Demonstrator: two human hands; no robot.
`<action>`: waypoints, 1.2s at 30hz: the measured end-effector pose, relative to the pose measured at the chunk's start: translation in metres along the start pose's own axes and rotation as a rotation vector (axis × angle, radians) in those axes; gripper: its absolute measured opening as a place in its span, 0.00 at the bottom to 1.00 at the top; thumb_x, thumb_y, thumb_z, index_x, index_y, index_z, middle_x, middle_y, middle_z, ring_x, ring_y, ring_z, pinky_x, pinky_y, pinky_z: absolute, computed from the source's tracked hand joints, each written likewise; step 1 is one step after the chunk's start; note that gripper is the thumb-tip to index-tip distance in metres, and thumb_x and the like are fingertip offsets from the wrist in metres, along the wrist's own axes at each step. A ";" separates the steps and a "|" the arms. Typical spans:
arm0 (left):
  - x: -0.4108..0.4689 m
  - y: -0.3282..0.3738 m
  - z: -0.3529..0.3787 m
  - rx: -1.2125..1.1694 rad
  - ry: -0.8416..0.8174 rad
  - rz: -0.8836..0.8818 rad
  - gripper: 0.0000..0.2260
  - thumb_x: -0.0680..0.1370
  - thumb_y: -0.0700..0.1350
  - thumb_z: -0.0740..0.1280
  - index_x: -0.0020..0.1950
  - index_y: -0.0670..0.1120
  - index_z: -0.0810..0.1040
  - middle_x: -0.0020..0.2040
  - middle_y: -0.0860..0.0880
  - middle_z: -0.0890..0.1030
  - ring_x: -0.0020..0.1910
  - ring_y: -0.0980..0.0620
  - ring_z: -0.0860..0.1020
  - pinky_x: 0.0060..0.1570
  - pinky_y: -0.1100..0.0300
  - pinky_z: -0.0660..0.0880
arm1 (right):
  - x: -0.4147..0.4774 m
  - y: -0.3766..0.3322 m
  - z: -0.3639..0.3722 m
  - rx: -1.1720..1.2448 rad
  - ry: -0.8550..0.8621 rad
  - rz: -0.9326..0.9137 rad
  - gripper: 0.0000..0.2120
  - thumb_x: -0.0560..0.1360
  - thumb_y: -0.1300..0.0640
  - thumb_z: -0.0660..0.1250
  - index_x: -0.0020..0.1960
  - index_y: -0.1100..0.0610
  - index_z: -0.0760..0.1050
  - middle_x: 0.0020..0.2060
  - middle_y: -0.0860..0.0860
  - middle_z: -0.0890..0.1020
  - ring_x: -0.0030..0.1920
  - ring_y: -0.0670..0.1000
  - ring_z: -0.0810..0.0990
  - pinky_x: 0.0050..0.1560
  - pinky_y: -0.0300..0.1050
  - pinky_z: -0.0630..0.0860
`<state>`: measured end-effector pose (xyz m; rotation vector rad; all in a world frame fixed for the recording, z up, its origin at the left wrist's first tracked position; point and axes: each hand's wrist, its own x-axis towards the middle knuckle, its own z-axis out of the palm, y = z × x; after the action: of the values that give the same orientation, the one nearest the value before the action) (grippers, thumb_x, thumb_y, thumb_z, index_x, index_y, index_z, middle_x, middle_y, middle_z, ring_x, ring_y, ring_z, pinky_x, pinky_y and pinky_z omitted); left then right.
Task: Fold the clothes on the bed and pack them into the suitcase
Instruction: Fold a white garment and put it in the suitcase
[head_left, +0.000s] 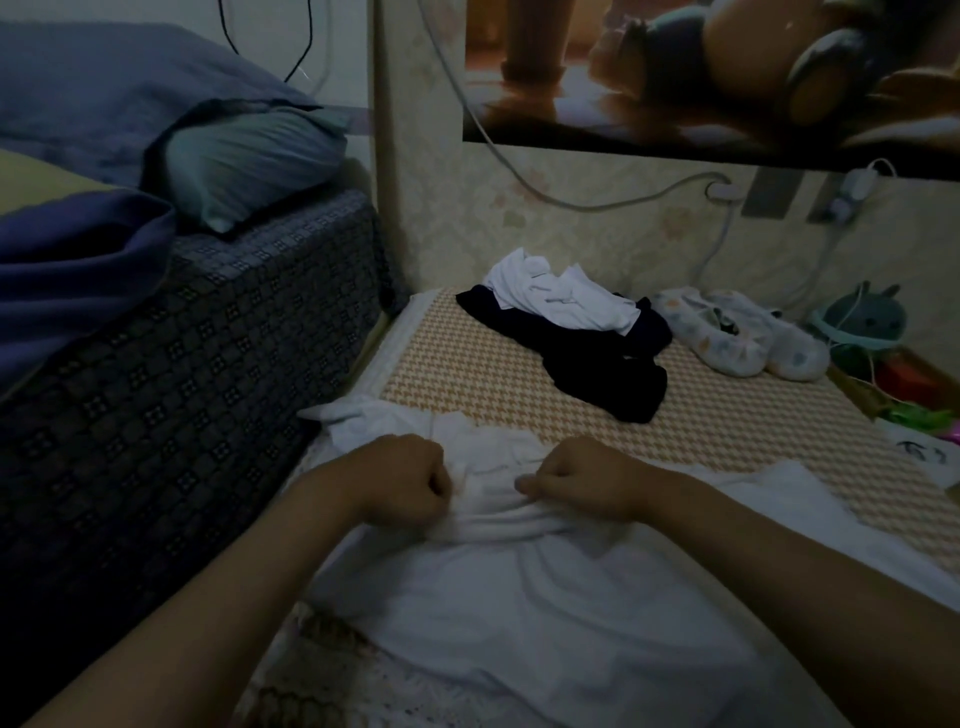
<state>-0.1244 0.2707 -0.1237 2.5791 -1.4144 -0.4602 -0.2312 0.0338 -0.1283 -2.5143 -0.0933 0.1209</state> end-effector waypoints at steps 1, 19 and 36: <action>-0.001 -0.004 0.004 -0.024 -0.025 -0.038 0.09 0.65 0.51 0.63 0.29 0.47 0.73 0.33 0.52 0.77 0.35 0.50 0.76 0.38 0.53 0.75 | 0.001 0.000 -0.001 0.025 -0.009 0.058 0.24 0.76 0.44 0.66 0.23 0.52 0.72 0.22 0.44 0.74 0.25 0.41 0.71 0.33 0.39 0.69; 0.034 -0.029 -0.021 -0.451 0.748 -0.469 0.06 0.78 0.46 0.65 0.49 0.45 0.80 0.46 0.46 0.81 0.47 0.45 0.79 0.42 0.57 0.74 | 0.023 0.013 0.000 -0.110 0.439 0.206 0.02 0.71 0.54 0.72 0.40 0.51 0.82 0.34 0.42 0.80 0.40 0.44 0.79 0.43 0.38 0.75; 0.052 -0.033 -0.013 0.224 0.378 -0.089 0.15 0.72 0.53 0.53 0.38 0.51 0.77 0.35 0.53 0.76 0.44 0.50 0.70 0.53 0.53 0.59 | 0.014 0.043 -0.004 -0.280 0.152 0.055 0.07 0.77 0.50 0.63 0.49 0.51 0.79 0.47 0.47 0.80 0.48 0.47 0.77 0.47 0.40 0.71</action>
<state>-0.0676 0.2447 -0.1309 2.7167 -1.2830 0.1825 -0.2148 -0.0019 -0.1505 -2.7969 0.0225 -0.0664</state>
